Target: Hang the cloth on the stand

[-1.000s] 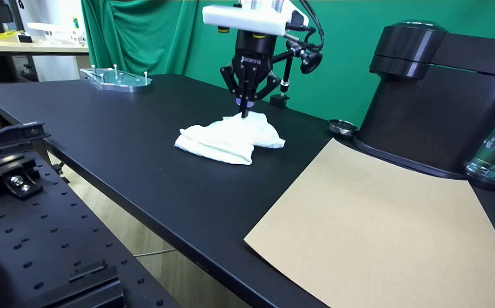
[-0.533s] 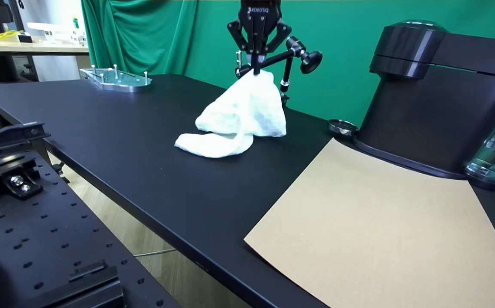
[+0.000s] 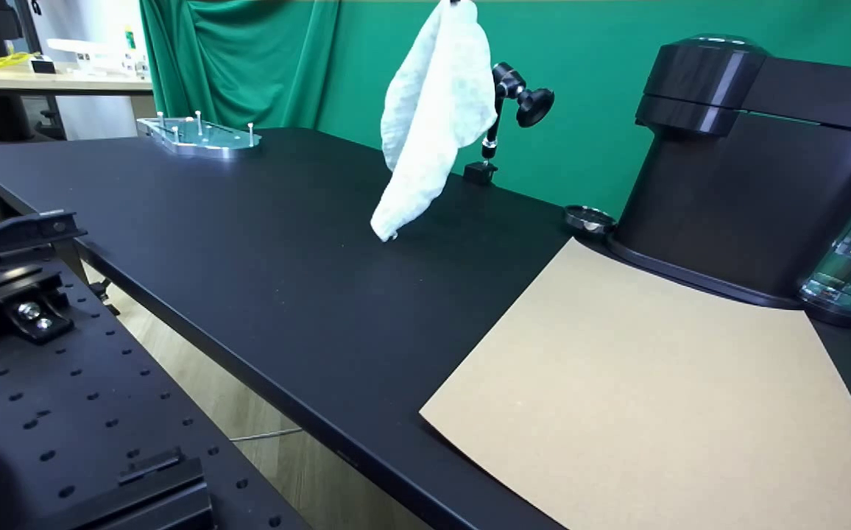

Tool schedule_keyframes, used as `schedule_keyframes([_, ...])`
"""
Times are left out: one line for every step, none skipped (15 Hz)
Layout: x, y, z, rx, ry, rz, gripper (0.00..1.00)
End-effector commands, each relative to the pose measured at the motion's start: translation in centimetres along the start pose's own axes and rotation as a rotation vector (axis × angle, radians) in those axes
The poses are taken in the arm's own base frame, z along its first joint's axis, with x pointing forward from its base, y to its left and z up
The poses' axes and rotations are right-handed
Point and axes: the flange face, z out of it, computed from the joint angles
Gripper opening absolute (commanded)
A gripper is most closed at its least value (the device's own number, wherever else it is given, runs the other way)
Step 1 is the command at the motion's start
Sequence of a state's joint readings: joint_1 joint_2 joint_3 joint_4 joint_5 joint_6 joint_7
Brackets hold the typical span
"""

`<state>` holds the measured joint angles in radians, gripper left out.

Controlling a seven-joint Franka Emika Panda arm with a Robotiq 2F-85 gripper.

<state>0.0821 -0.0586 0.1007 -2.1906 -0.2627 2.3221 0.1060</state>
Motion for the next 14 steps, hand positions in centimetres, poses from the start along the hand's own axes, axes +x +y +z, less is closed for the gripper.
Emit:
schedule_keyframes([3.3, -2.0, -3.7, -0.037, 0.023, 0.034, 0.00])
schedule_keyframes([3.9, -2.6, -4.5, -0.039, 0.031, 0.033, 0.00])
schedule_keyframes([4.5, -3.2, -5.4, -0.043, 0.040, 0.029, 0.00])
schedule_keyframes([5.0, -3.7, -6.0, -0.050, 0.047, 0.022, 0.00])
schedule_keyframes([5.6, -4.1, -6.4, -0.055, 0.049, 0.019, 0.00])
schedule_keyframes([6.1, -4.4, -6.6, -0.057, 0.050, 0.022, 0.00])
schedule_keyframes([6.6, -4.5, -6.7, -0.061, 0.049, 0.029, 0.00])
schedule_keyframes([7.1, -4.5, -6.5, -0.061, 0.041, 0.041, 0.00])
schedule_keyframes([7.6, -4.4, -6.2, -0.061, 0.033, 0.052, 0.00])
schedule_keyframes([8.0, -4.1, -5.7, -0.063, 0.019, 0.062, 0.00])
schedule_keyframes([8.5, -3.9, -5.2, -0.066, 0.009, 0.071, 0.00])
schedule_keyframes([8.9, -3.7, -4.5, -0.068, -0.006, 0.079, 0.00])
schedule_keyframes([9.3, -3.4, -3.8, -0.068, -0.019, 0.086, 0.00])
schedule_keyframes([9.6, -3.2, -3.0, -0.069, -0.037, 0.094, 0.00])
